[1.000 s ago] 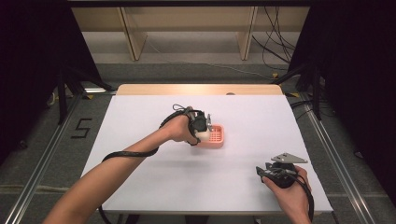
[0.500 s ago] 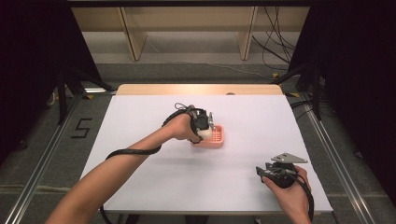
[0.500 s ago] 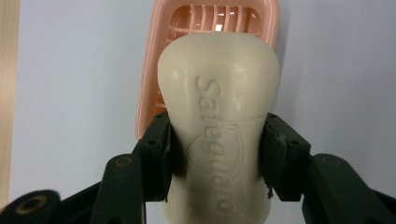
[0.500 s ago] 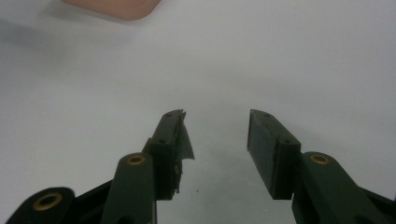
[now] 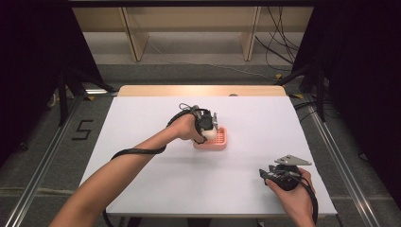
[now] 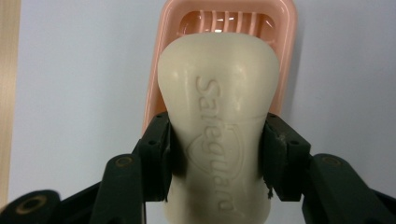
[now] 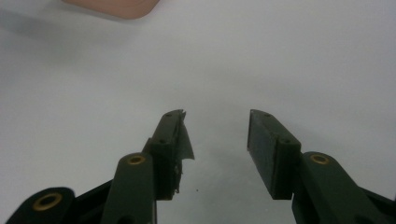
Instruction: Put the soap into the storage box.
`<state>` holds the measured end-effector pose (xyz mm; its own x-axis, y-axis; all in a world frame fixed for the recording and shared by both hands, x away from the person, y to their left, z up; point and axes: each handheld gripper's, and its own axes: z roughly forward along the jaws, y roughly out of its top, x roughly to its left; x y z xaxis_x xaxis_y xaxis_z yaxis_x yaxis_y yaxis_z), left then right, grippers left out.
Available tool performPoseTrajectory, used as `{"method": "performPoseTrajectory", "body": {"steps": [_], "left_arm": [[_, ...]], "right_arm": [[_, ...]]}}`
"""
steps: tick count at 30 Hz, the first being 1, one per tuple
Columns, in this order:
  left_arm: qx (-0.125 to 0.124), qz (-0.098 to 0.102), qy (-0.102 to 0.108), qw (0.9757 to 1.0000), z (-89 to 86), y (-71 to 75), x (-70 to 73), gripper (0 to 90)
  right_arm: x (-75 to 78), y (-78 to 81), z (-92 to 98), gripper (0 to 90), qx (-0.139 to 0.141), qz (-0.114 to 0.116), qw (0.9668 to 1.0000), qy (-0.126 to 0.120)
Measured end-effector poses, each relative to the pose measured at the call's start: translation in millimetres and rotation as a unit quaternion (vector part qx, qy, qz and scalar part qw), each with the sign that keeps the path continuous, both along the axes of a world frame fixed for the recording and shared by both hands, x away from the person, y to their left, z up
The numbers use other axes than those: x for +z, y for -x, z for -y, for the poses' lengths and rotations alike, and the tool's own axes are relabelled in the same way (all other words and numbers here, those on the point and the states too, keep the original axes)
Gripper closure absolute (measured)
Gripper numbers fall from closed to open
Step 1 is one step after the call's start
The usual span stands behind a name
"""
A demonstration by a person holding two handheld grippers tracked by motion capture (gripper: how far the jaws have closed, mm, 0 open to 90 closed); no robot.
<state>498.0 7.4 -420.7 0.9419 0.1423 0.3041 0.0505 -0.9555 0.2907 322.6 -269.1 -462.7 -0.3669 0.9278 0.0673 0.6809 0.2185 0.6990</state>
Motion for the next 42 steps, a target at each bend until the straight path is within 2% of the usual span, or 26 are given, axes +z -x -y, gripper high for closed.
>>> {"method": "performPoseTrajectory", "body": {"steps": [11, 40, 42], "left_arm": [[-0.008, 0.007, 0.004, 0.9999, 5.4, -3.8, -2.2, 49.3], [-0.011, 0.008, 0.018, 0.9997, 13.3, -9.6, -8.9, 49.3], [-0.012, 0.008, 0.017, 0.9998, 13.9, -9.6, -9.2, 49.3]], "right_arm": [[-0.7, -0.8, 0.3, 56.3, 0.003, 0.000, 1.0000, -0.002], [-1.6, -1.5, 0.1, 56.3, -0.001, 0.003, 1.0000, -0.002], [-0.4, -0.8, 1.6, 56.3, 0.008, 0.000, 1.0000, 0.001]]}}
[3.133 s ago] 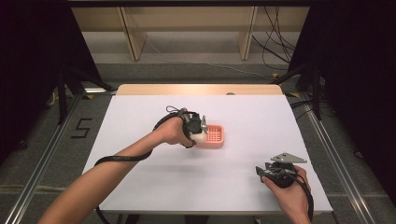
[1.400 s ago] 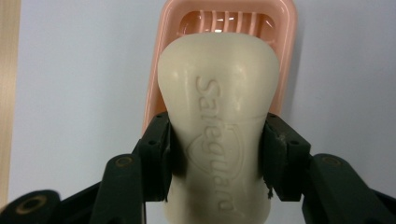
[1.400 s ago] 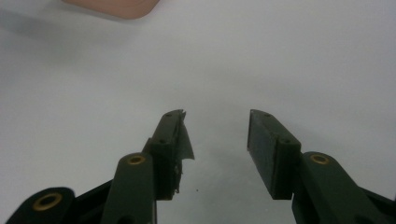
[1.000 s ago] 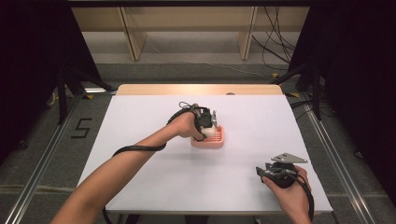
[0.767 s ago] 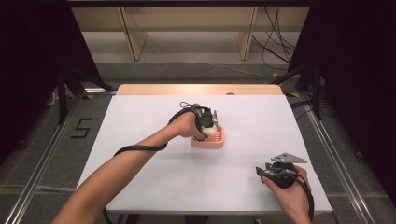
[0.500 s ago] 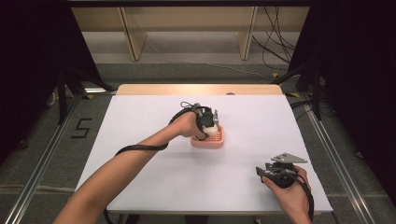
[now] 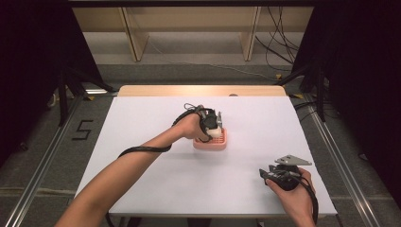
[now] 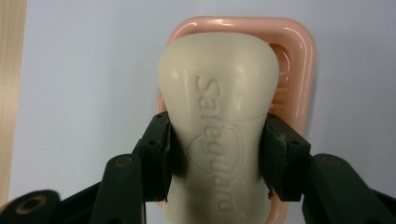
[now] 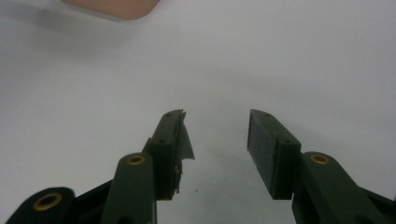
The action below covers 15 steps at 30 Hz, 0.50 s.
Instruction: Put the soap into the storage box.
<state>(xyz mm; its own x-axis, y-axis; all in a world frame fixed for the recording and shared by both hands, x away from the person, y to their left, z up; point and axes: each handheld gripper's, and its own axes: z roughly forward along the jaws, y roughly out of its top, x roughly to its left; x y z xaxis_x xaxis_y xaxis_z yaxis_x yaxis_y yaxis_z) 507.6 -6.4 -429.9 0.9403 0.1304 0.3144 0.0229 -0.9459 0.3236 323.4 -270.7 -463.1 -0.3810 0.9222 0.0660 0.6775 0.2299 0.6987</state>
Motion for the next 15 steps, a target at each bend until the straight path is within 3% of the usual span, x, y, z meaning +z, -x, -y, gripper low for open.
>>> {"method": "performPoseTrajectory", "body": {"steps": [15], "left_arm": [[0.003, -0.006, -0.002, 1.0000, 0.1, -1.5, -2.9, 49.2]], "right_arm": [[-0.5, -0.3, -1.3, 56.3, -0.006, 0.001, 1.0000, -0.001]]}}
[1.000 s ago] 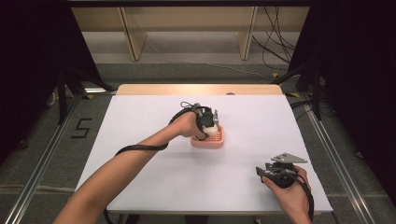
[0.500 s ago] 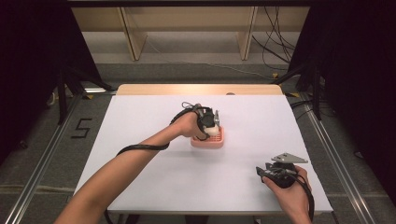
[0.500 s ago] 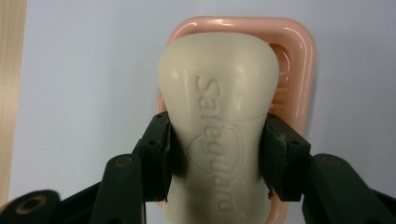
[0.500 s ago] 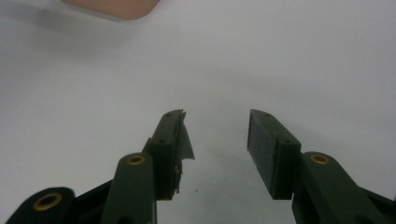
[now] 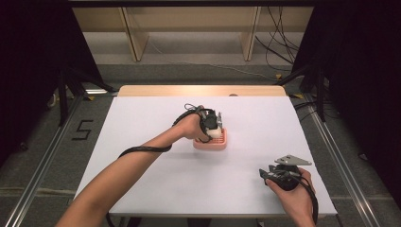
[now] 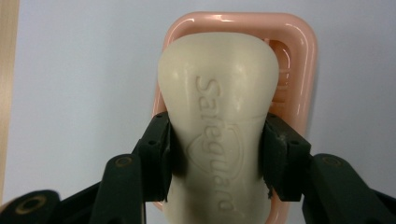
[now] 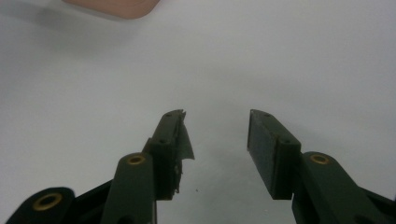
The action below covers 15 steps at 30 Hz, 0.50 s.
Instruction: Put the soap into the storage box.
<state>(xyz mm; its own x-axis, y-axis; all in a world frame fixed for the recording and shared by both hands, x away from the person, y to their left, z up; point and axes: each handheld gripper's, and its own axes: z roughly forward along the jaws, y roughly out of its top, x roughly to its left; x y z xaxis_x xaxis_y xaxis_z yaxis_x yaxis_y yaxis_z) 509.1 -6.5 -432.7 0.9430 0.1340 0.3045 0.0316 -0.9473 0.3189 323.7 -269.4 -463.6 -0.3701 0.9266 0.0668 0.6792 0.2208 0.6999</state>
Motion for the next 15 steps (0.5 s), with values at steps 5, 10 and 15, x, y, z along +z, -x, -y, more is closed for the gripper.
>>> {"method": "performPoseTrajectory", "body": {"steps": [5, 10, 15], "left_arm": [[0.004, -0.005, -0.004, 1.0000, -0.6, -1.8, -2.4, 49.2], [0.012, -0.008, -0.005, 0.9999, -0.6, -3.3, -5.7, 49.0], [0.016, -0.011, -0.003, 0.9998, 0.8, -4.0, -5.4, 48.1]], "right_arm": [[-0.1, 0.1, -0.1, 56.3, -0.001, 0.000, 1.0000, -0.001], [-0.8, -0.7, 1.8, 55.9, 0.008, 0.002, 0.9999, 0.008], [-0.1, 0.2, 1.1, 55.5, 0.006, -0.003, 1.0000, 0.002]]}}
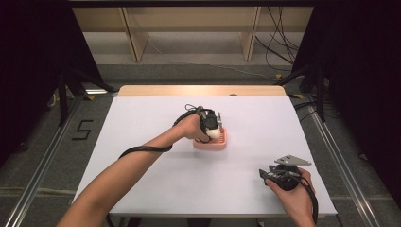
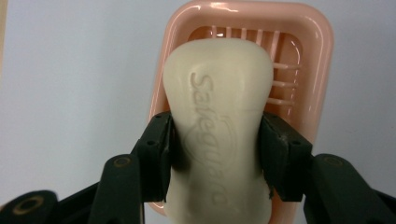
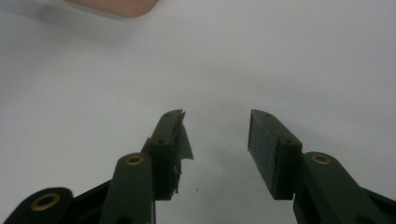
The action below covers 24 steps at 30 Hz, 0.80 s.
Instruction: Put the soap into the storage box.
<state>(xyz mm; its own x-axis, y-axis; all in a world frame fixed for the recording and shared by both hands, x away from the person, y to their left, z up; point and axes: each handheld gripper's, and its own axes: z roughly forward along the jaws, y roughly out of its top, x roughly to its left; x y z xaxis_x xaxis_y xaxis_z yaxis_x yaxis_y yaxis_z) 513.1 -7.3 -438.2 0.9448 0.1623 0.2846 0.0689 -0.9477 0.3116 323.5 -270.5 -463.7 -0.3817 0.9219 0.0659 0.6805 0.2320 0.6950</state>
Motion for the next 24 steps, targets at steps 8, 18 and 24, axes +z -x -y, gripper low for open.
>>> {"method": "performPoseTrajectory", "body": {"steps": [8, 18, 24], "left_arm": [[0.016, 0.008, 0.024, 0.9996, -3.6, 4.8, 14.7, 42.5], [0.028, 0.018, 0.068, 0.9971, -26.3, 30.9, 37.2, 36.1], [0.029, 0.024, 0.095, 0.9948, -52.1, 54.8, 38.6, 35.0]], "right_arm": [[-1.5, -1.2, -0.8, 55.4, 0.002, 0.005, 1.0000, -0.003], [-1.6, -1.0, 1.0, 54.8, 0.007, 0.006, 1.0000, 0.000], [-2.6, -1.4, 1.2, 54.6, 0.007, 0.009, 0.9998, 0.014]]}}
